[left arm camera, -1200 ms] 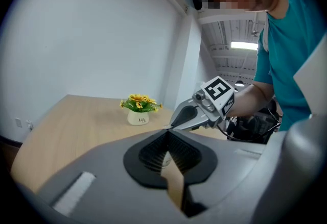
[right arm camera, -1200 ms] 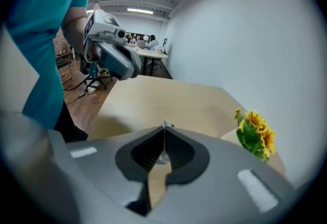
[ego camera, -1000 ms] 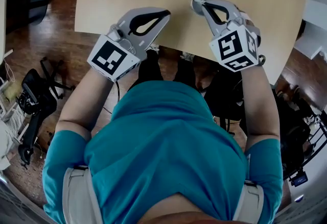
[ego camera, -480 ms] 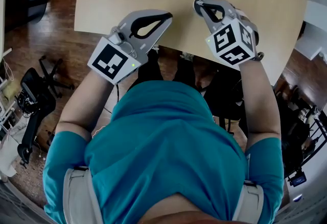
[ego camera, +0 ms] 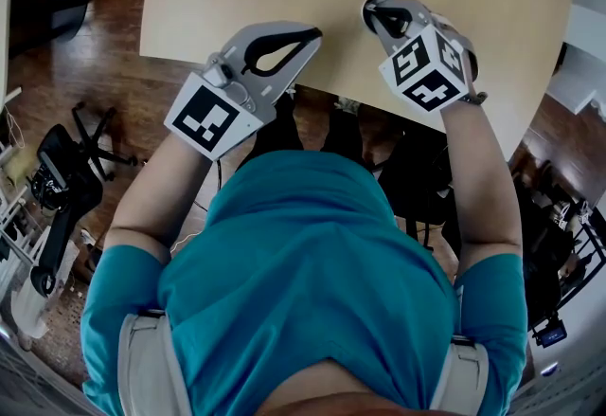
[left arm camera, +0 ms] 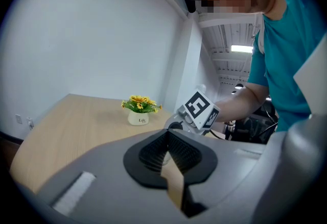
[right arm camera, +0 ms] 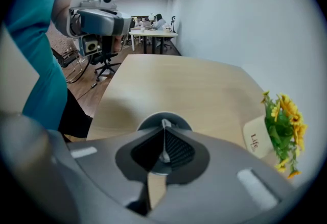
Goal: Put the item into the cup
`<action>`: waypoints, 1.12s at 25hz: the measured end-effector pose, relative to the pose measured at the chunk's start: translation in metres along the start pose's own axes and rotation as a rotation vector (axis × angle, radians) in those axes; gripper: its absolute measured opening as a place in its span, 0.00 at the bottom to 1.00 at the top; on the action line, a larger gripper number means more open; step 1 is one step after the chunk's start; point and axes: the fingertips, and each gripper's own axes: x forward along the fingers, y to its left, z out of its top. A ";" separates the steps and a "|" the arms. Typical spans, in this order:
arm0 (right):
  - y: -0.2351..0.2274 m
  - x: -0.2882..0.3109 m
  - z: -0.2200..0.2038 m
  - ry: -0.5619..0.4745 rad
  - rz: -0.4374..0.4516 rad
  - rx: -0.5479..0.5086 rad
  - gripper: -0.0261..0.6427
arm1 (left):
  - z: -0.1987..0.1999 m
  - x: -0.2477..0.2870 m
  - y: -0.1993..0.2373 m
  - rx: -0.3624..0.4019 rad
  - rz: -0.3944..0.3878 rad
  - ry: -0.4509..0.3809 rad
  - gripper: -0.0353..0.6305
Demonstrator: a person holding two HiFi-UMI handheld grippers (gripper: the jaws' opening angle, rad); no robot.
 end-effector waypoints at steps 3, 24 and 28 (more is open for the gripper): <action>-0.003 0.001 -0.001 0.003 -0.004 0.003 0.05 | 0.000 0.000 -0.001 -0.001 0.002 -0.001 0.06; -0.029 -0.073 0.026 -0.209 -0.109 0.133 0.14 | 0.025 -0.007 0.000 0.031 0.009 -0.024 0.06; -0.041 -0.116 0.035 -0.391 -0.130 0.249 0.14 | 0.030 -0.008 -0.001 0.072 0.004 -0.024 0.06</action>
